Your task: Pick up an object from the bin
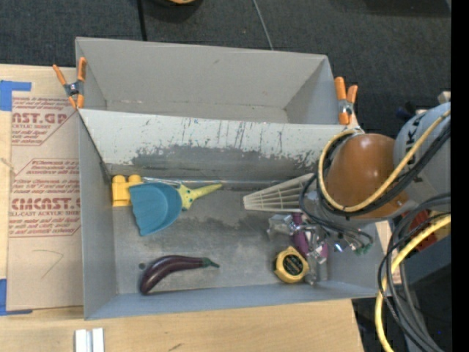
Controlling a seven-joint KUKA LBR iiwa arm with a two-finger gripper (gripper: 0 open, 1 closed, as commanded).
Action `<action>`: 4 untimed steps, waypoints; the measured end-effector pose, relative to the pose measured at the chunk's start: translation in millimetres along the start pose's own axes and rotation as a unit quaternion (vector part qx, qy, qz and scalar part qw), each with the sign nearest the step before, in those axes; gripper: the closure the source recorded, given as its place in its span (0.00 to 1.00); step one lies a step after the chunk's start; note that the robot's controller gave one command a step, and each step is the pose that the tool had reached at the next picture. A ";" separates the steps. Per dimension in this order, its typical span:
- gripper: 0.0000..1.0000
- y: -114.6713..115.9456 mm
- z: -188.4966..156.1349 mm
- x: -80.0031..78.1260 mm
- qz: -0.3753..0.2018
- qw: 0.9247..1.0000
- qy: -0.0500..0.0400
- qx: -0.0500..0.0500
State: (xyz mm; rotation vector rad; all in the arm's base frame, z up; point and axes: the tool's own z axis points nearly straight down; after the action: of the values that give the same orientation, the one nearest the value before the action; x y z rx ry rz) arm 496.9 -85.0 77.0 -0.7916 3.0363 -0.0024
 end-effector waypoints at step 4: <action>1.00 12.5 7.9 -7.2 -0.237 0.972 0.000 -0.001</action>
Offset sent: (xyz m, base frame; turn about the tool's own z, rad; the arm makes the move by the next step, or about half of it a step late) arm 0.0000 0.0000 0.0000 0.0000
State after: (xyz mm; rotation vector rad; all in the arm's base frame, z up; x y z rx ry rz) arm 497.2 -70.6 69.0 -1.4886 2.7642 -0.0011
